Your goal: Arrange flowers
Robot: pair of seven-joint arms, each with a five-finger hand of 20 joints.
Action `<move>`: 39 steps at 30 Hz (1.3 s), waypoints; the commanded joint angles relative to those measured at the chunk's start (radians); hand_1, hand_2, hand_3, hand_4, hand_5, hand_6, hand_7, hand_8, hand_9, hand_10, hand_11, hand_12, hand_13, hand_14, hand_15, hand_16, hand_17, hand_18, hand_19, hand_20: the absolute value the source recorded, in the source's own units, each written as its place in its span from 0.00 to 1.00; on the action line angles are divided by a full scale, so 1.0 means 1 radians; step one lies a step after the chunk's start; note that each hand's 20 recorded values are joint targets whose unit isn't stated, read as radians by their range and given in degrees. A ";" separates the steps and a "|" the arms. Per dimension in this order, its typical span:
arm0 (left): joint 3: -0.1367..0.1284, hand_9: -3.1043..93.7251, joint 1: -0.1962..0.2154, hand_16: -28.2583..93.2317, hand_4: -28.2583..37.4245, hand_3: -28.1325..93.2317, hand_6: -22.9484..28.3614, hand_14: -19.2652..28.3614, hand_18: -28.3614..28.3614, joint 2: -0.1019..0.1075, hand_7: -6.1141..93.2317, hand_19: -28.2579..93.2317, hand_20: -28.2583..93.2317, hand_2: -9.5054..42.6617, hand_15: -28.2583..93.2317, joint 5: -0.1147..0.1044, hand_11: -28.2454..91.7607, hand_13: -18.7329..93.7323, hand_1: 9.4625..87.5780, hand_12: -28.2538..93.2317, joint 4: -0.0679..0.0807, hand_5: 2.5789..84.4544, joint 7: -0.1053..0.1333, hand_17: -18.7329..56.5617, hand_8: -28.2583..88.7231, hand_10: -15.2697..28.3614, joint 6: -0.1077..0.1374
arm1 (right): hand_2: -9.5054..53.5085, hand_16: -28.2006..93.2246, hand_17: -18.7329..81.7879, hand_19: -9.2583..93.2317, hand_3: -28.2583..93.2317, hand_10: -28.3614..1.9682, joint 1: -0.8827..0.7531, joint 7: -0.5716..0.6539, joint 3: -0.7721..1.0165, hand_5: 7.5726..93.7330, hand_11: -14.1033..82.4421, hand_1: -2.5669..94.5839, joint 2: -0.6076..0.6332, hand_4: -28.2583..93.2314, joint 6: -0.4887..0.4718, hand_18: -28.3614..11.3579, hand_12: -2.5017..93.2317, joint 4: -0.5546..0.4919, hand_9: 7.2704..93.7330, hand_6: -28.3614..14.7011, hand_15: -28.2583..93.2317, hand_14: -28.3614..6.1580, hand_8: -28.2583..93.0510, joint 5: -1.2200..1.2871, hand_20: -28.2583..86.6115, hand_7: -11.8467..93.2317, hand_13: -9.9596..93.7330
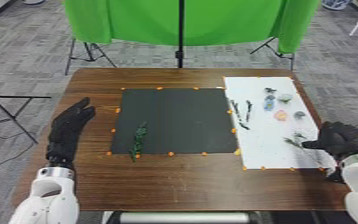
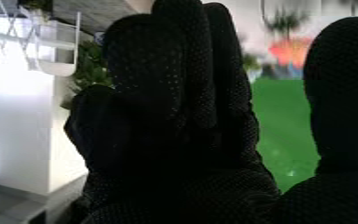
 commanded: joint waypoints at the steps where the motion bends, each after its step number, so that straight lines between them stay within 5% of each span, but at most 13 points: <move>1: 0.004 0.49 0.008 0.26 0.21 0.75 0.53 0.75 0.71 -0.011 0.18 0.27 0.38 0.02 0.33 0.000 0.38 0.46 0.26 0.33 0.007 0.52 -0.010 0.30 0.19 0.66 -0.010 | 0.00 0.48 0.78 0.98 0.70 0.53 0.003 0.000 -0.033 0.81 0.41 0.43 0.000 0.08 0.006 0.43 0.27 0.034 0.89 0.66 0.64 0.69 0.16 0.006 0.61 0.31 0.95; 7: 0.006 0.49 0.006 0.26 0.21 0.75 0.53 0.76 0.71 -0.012 0.18 0.27 0.38 0.03 0.33 -0.003 0.38 0.46 0.26 0.33 0.009 0.52 -0.012 0.30 0.19 0.67 -0.011 | 0.00 0.49 0.80 1.00 0.60 0.60 0.005 -0.001 -0.059 0.89 0.46 0.62 0.004 0.10 0.100 0.45 0.28 0.041 0.95 0.68 0.64 0.74 0.33 0.025 0.61 0.34 0.99; 16: 0.005 0.49 0.002 0.26 0.21 0.75 0.54 0.75 0.71 -0.008 0.18 0.27 0.38 0.03 0.33 -0.007 0.38 0.46 0.25 0.33 0.011 0.52 -0.015 0.30 0.19 0.67 -0.016 | 0.00 0.49 0.81 1.00 0.62 0.63 0.046 0.047 -0.054 0.91 0.49 0.63 -0.026 0.10 0.154 0.45 0.29 -0.141 0.98 0.69 0.66 0.76 0.34 0.173 0.65 0.35 1.00; 24: 0.003 0.49 0.000 0.26 0.21 0.75 0.53 0.75 0.72 -0.005 0.18 0.27 0.38 0.03 0.33 -0.003 0.38 0.46 0.25 0.33 0.011 0.52 -0.018 0.29 0.19 0.67 -0.034 | 0.00 0.48 0.82 1.00 0.63 0.63 0.232 0.085 -0.321 0.91 0.50 0.63 -0.071 0.10 0.129 0.45 0.29 -0.227 0.98 0.69 0.67 0.76 0.34 0.201 0.65 0.35 1.00; 39: -0.005 0.49 0.005 0.27 0.21 0.75 0.53 0.76 0.72 0.006 0.18 0.27 0.38 0.02 0.32 -0.001 0.37 0.46 0.25 0.33 0.005 0.52 -0.032 0.29 0.20 0.66 -0.028 | 0.00 0.47 0.83 1.00 0.62 0.62 0.455 0.132 -0.729 0.92 0.50 0.64 -0.411 0.11 0.012 0.45 0.28 0.007 0.99 0.68 0.68 0.77 0.35 0.118 0.66 0.34 1.00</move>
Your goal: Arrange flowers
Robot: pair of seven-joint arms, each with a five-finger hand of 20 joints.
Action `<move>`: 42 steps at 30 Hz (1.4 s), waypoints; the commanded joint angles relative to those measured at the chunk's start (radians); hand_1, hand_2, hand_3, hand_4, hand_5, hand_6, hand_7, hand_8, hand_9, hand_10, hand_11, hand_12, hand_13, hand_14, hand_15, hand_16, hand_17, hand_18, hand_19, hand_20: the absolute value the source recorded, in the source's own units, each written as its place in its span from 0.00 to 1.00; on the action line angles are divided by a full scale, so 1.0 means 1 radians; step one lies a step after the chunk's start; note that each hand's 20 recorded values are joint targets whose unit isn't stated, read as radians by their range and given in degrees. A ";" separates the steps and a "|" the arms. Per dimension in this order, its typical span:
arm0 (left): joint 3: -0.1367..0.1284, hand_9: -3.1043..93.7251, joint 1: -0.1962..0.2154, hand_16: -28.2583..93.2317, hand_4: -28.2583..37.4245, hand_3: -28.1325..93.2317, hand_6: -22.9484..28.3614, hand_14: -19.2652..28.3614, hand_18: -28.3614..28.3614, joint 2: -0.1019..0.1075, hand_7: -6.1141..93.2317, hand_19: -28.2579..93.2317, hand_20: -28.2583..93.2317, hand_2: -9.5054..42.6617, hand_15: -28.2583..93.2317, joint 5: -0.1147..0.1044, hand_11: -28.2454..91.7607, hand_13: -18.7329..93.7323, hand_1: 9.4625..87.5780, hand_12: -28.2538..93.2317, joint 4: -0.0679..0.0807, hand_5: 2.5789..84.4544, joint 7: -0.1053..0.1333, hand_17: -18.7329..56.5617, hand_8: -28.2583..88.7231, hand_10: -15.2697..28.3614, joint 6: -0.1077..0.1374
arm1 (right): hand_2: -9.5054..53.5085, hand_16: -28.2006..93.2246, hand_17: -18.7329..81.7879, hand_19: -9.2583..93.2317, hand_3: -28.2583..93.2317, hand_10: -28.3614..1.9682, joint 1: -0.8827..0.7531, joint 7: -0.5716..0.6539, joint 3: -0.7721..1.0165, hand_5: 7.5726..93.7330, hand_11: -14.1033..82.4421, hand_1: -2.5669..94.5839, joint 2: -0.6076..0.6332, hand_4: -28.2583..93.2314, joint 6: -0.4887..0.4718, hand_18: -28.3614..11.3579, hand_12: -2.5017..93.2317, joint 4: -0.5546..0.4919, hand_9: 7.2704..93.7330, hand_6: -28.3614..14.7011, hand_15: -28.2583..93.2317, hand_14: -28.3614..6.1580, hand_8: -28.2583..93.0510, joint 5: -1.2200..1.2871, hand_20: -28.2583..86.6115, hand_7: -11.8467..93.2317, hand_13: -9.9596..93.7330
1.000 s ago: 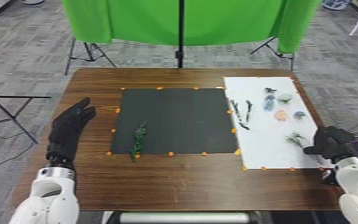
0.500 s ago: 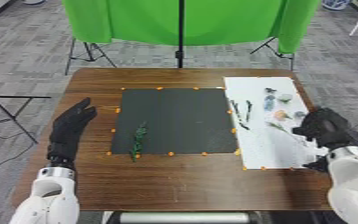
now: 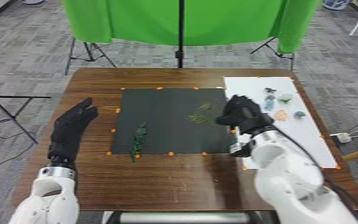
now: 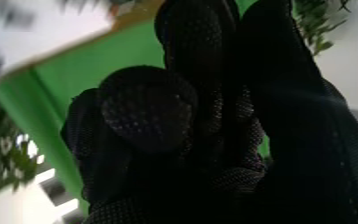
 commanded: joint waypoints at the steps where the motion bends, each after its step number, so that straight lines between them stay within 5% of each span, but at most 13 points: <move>1: -0.003 0.49 0.007 0.27 0.21 0.75 0.53 0.76 0.72 0.007 0.18 0.27 0.38 0.02 0.32 0.001 0.37 0.46 0.25 0.33 0.002 0.52 -0.018 0.29 0.20 0.66 -0.004 | 0.00 0.47 0.83 1.00 0.62 0.62 0.054 0.005 -0.131 0.92 0.50 0.64 -0.203 0.11 -0.050 0.45 0.28 0.124 0.99 0.68 0.69 0.77 0.35 -0.052 0.67 0.34 1.00; 14: 0.007 0.48 0.003 0.27 0.21 0.75 0.53 0.76 0.72 0.009 0.17 0.27 0.38 0.02 0.32 0.006 0.37 0.45 0.25 0.33 0.002 0.52 -0.028 0.29 0.20 0.67 -0.019 | 0.00 0.46 0.84 1.00 0.61 0.62 0.121 0.022 -0.179 0.92 0.50 0.64 -0.307 0.12 -0.063 0.46 0.28 0.243 0.99 0.67 0.69 0.79 0.34 -0.047 0.67 0.34 1.00; 22: 0.004 0.48 0.004 0.27 0.21 0.75 0.53 0.76 0.72 0.006 0.17 0.27 0.38 0.02 0.31 0.007 0.37 0.45 0.24 0.33 0.005 0.51 -0.027 0.29 0.20 0.66 -0.029 | 0.00 0.46 0.83 1.00 0.53 0.61 0.100 -0.012 -0.166 0.90 0.51 0.61 -0.309 0.17 -0.056 0.47 0.27 0.256 0.98 0.66 0.68 0.79 0.34 -0.075 0.66 0.35 1.00; 38: 0.002 0.48 0.003 0.27 0.21 0.75 0.53 0.76 0.72 0.002 0.17 0.27 0.38 0.01 0.31 0.010 0.37 0.45 0.24 0.33 0.006 0.51 -0.032 0.28 0.20 0.66 -0.040 | 0.00 0.47 0.83 1.00 0.70 0.59 0.090 -0.043 -0.138 0.90 0.51 0.42 -0.274 0.10 -0.051 0.45 0.27 0.183 0.97 0.68 0.67 0.76 0.15 -0.054 0.66 0.38 1.00; 42: 0.001 0.48 0.005 0.27 0.21 0.75 0.53 0.76 0.72 -0.001 0.17 0.27 0.38 0.01 0.31 0.012 0.36 0.45 0.24 0.33 0.005 0.51 -0.034 0.28 0.20 0.66 -0.041 | 0.18 0.47 0.82 1.00 0.71 0.57 0.101 -0.021 -0.130 0.90 0.50 0.37 -0.250 0.14 -0.196 0.43 0.27 0.149 0.97 0.67 0.67 0.74 0.15 -0.053 0.67 0.34 1.00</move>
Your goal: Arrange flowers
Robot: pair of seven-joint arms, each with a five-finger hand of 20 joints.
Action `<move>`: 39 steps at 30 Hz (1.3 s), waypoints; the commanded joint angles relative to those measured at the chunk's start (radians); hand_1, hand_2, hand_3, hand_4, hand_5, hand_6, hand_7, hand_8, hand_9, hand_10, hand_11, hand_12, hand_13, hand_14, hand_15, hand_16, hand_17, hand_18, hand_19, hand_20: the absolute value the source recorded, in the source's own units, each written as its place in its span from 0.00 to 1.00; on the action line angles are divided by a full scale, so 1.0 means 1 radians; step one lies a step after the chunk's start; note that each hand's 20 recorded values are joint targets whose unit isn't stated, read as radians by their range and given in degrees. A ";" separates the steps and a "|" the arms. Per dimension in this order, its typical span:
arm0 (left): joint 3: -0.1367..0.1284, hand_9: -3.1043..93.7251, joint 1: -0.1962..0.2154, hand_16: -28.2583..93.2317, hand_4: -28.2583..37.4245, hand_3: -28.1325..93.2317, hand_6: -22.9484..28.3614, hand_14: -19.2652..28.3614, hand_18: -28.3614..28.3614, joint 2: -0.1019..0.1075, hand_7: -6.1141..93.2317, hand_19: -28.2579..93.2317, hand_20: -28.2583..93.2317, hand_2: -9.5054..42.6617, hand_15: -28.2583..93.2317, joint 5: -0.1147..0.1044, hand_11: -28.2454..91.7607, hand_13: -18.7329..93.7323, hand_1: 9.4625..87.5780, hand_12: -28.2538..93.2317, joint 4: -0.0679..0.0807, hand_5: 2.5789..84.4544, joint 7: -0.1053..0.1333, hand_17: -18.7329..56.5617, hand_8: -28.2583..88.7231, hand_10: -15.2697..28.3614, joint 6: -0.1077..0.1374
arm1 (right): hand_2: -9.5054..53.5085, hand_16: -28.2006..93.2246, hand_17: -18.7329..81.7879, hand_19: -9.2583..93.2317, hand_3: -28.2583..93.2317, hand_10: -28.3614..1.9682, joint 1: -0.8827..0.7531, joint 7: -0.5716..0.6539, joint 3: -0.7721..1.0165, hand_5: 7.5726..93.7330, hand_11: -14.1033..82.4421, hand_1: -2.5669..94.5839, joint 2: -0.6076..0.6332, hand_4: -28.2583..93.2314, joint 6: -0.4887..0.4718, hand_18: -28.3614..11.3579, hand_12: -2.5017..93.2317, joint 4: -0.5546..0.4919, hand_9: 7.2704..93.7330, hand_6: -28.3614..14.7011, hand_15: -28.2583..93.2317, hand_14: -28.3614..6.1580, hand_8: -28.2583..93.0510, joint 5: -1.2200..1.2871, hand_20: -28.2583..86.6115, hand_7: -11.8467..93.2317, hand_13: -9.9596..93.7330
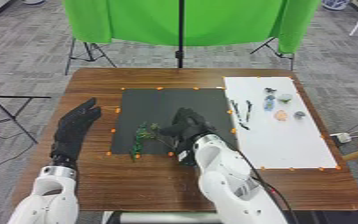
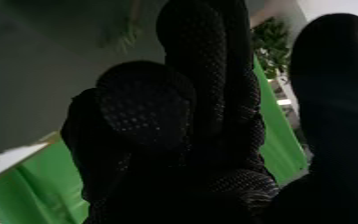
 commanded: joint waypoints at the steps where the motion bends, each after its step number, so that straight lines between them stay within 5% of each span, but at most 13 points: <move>1: -0.001 0.48 0.008 0.27 0.21 0.75 0.53 0.76 0.72 -0.010 0.17 0.27 0.38 0.01 0.31 0.006 0.36 0.45 0.24 0.33 0.006 0.51 -0.011 0.28 0.20 0.66 -0.012 | 0.24 0.47 0.82 1.00 0.73 0.57 0.007 0.025 0.016 0.90 0.50 0.37 0.054 0.15 -0.164 0.42 0.27 -0.077 0.97 0.66 0.67 0.73 0.15 0.003 0.67 0.32 1.00; 4: -0.003 0.48 0.010 0.27 0.21 0.75 0.53 0.76 0.72 -0.011 0.17 0.27 0.38 0.02 0.31 0.006 0.36 0.45 0.24 0.33 0.004 0.51 -0.007 0.28 0.20 0.66 -0.014 | 0.34 0.48 0.82 1.00 0.78 0.57 -0.016 0.039 0.012 0.87 0.50 0.34 0.076 0.20 -0.170 0.41 0.28 -0.101 0.97 0.66 0.68 0.72 0.16 -0.004 0.68 0.28 1.00; 11: -0.004 0.48 0.011 0.28 0.21 0.75 0.53 0.76 0.72 -0.014 0.17 0.27 0.38 0.02 0.31 0.003 0.36 0.45 0.23 0.33 0.005 0.51 -0.012 0.28 0.20 0.66 -0.014 | 0.40 0.49 0.82 1.00 0.79 0.56 -0.032 0.051 0.009 0.86 0.52 0.33 0.085 0.24 -0.218 0.39 0.29 -0.092 0.98 0.66 0.70 0.71 0.16 0.011 0.70 0.26 1.00; 31: -0.007 0.48 0.012 0.28 0.21 0.75 0.53 0.76 0.72 -0.014 0.16 0.27 0.38 0.03 0.31 0.007 0.36 0.45 0.23 0.33 0.006 0.51 -0.016 0.28 0.20 0.66 -0.018 | 0.40 0.48 0.82 1.00 0.78 0.55 -0.080 0.050 -0.023 0.87 0.51 0.32 0.116 0.25 -0.230 0.39 0.28 -0.132 0.98 0.65 0.70 0.70 0.16 0.048 0.70 0.26 1.00; 39: -0.008 0.48 0.016 0.28 0.21 0.75 0.53 0.76 0.72 -0.014 0.16 0.27 0.38 0.03 0.31 0.005 0.36 0.45 0.23 0.33 0.005 0.51 -0.018 0.28 0.20 0.66 -0.019 | 0.33 0.48 0.82 1.00 0.77 0.55 -0.058 0.093 0.091 0.88 0.51 0.30 0.133 0.25 -0.230 0.39 0.28 -0.248 0.98 0.65 0.69 0.70 0.16 0.256 0.70 0.27 1.00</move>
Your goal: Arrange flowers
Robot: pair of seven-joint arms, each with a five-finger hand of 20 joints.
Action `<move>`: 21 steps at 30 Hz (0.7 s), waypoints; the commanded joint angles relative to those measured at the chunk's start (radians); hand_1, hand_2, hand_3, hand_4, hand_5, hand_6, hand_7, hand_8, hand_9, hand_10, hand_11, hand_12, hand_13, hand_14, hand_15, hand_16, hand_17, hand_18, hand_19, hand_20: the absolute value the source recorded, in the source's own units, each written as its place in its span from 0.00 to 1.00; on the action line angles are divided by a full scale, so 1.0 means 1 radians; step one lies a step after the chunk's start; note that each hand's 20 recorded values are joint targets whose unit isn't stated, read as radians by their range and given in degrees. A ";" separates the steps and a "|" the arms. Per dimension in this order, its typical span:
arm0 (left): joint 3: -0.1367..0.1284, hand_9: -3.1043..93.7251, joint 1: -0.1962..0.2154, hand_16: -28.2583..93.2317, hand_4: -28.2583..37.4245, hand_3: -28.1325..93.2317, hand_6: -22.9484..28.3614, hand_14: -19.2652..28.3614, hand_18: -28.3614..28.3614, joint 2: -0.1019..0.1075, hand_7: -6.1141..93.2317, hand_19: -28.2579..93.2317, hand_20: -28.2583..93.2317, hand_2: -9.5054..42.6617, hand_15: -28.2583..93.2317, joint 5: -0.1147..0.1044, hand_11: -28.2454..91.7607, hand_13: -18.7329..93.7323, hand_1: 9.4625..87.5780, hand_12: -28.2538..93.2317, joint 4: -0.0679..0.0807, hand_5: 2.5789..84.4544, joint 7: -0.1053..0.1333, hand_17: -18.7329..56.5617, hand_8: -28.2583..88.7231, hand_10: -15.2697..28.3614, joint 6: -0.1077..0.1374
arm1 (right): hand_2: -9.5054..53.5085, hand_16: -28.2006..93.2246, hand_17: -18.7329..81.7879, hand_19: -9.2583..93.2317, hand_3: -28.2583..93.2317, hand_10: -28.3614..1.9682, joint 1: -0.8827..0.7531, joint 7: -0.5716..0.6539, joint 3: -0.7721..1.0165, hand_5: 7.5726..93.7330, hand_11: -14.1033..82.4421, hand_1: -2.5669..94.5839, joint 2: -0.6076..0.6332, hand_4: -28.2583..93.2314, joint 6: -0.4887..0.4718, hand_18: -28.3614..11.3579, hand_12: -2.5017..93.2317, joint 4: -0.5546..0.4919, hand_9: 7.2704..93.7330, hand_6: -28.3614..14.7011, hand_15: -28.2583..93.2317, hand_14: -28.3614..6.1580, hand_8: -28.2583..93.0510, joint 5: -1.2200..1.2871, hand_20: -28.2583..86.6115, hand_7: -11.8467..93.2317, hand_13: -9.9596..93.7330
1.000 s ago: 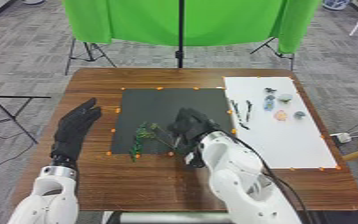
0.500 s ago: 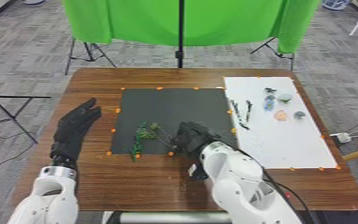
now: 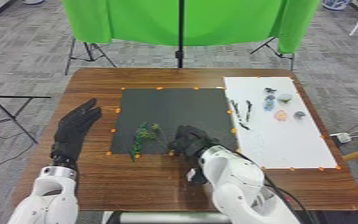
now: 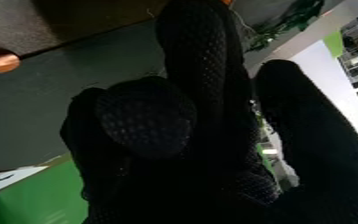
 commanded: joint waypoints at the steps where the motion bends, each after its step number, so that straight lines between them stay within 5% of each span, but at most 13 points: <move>1: -0.002 0.48 0.012 0.28 0.21 0.75 0.53 0.76 0.72 -0.008 0.16 0.27 0.38 0.03 0.31 0.002 0.36 0.45 0.23 0.33 0.005 0.51 -0.010 0.28 0.20 0.66 -0.010 | 0.33 0.48 0.82 1.00 0.77 0.55 0.018 0.049 0.119 0.88 0.51 0.30 0.025 0.25 0.000 0.39 0.28 -0.115 0.98 0.65 0.69 0.70 0.16 0.217 0.70 0.27 1.00; 7: 0.001 0.48 0.002 0.28 0.20 0.75 0.53 0.76 0.72 -0.004 0.17 0.27 0.38 0.03 0.31 0.002 0.36 0.45 0.23 0.33 0.009 0.51 -0.010 0.28 0.20 0.66 -0.007 | 0.20 0.50 0.81 1.00 0.73 0.50 0.110 0.018 0.191 0.84 0.47 0.33 0.114 0.19 0.122 0.39 0.28 -0.091 0.94 0.64 0.67 0.71 0.17 0.102 0.70 0.28 0.99; 15: 0.003 0.48 0.003 0.28 0.20 0.75 0.53 0.76 0.72 -0.006 0.17 0.27 0.38 0.03 0.31 0.002 0.36 0.45 0.23 0.33 0.005 0.51 -0.005 0.28 0.20 0.66 -0.004 | 0.03 0.50 0.79 1.00 0.64 0.51 0.272 -0.014 0.231 0.82 0.48 0.32 0.176 0.12 0.026 0.39 0.30 0.153 0.93 0.62 0.67 0.70 0.17 -0.175 0.70 0.26 0.98; 21: 0.007 0.48 0.003 0.27 0.20 0.75 0.53 0.76 0.72 -0.007 0.17 0.27 0.38 0.03 0.31 0.002 0.36 0.45 0.23 0.33 0.004 0.51 -0.007 0.28 0.20 0.66 -0.001 | 0.00 0.50 0.80 1.00 0.65 0.52 0.320 -0.024 0.247 0.81 0.50 0.29 0.153 0.11 -0.039 0.39 0.30 0.273 0.92 0.61 0.68 0.71 0.17 -0.309 0.70 0.25 0.98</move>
